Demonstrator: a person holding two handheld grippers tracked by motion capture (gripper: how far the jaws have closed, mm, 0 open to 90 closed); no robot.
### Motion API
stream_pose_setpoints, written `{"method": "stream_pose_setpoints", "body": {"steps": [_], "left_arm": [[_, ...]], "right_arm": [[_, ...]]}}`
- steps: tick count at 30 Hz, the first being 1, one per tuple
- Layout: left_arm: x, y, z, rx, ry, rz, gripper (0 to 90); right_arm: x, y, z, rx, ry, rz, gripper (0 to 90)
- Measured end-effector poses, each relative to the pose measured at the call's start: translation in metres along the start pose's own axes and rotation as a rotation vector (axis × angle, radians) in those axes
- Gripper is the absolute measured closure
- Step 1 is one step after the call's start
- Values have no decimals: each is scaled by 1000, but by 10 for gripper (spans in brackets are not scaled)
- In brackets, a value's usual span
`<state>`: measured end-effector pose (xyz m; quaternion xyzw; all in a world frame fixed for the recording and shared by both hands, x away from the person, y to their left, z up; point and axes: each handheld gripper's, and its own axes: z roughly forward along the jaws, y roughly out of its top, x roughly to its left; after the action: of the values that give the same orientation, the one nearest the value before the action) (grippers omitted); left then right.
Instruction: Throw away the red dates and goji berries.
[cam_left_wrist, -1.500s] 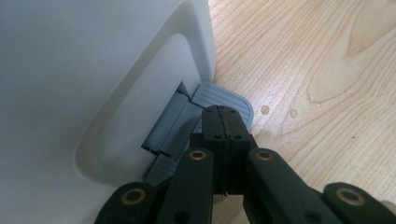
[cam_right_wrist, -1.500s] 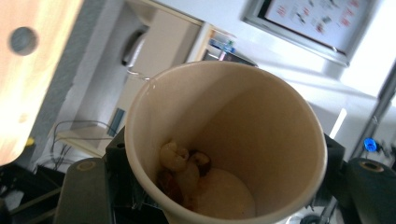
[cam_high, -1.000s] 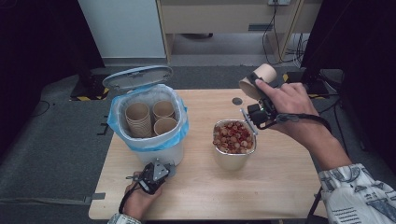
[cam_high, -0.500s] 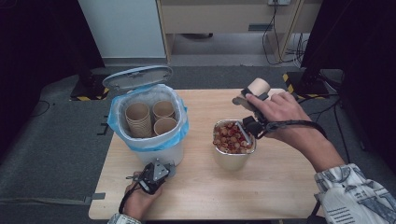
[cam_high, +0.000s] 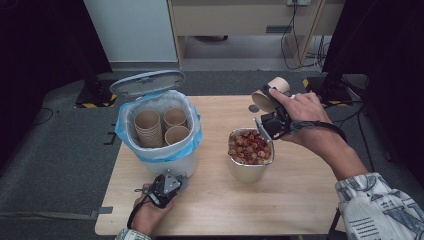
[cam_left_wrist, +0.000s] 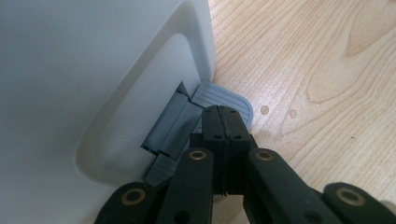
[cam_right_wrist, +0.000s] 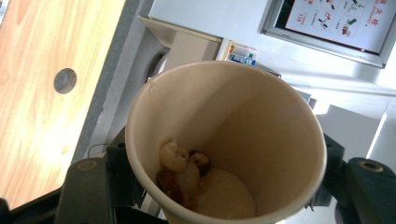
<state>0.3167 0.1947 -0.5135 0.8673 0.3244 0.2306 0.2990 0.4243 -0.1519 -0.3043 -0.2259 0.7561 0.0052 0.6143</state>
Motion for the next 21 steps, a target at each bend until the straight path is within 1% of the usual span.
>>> {"method": "stream_pose_setpoints", "body": {"steps": [1,4,6,9,10,11,12,13,15,19,20,21], "left_arm": [[0,0,0,0,-1,-1,897],[0,0,0,-1,-2,-2,897],[0,0,0,-2,-3,-3,897],[0,0,0,1,-2,-2,897],[0,0,0,0,-2,-2,897],[0,0,0,0,-2,-2,897],[0,0,0,1,-2,-1,897],[0,0,0,1,-2,-1,897],[0,0,0,0,-2,-1,897],[0,0,0,1,-3,-2,897],[0,0,0,1,-3,-2,896],[0,0,0,-2,-3,-3,896]], "right_arm": [[-2,0,0,8,3,5,323],[-5,0,4,4,10,27,323],[-7,0,6,-5,8,52,322],[-10,0,10,-19,10,108,321],[-11,0,10,-29,16,136,321],[-12,0,12,-50,17,186,321],[-14,1,13,-55,18,212,321],[-15,0,15,-70,22,252,321],[-17,0,17,-88,27,318,320],[-21,0,22,-129,43,424,319],[-21,0,23,-133,43,441,319],[-23,-1,24,-147,47,478,319]]}}
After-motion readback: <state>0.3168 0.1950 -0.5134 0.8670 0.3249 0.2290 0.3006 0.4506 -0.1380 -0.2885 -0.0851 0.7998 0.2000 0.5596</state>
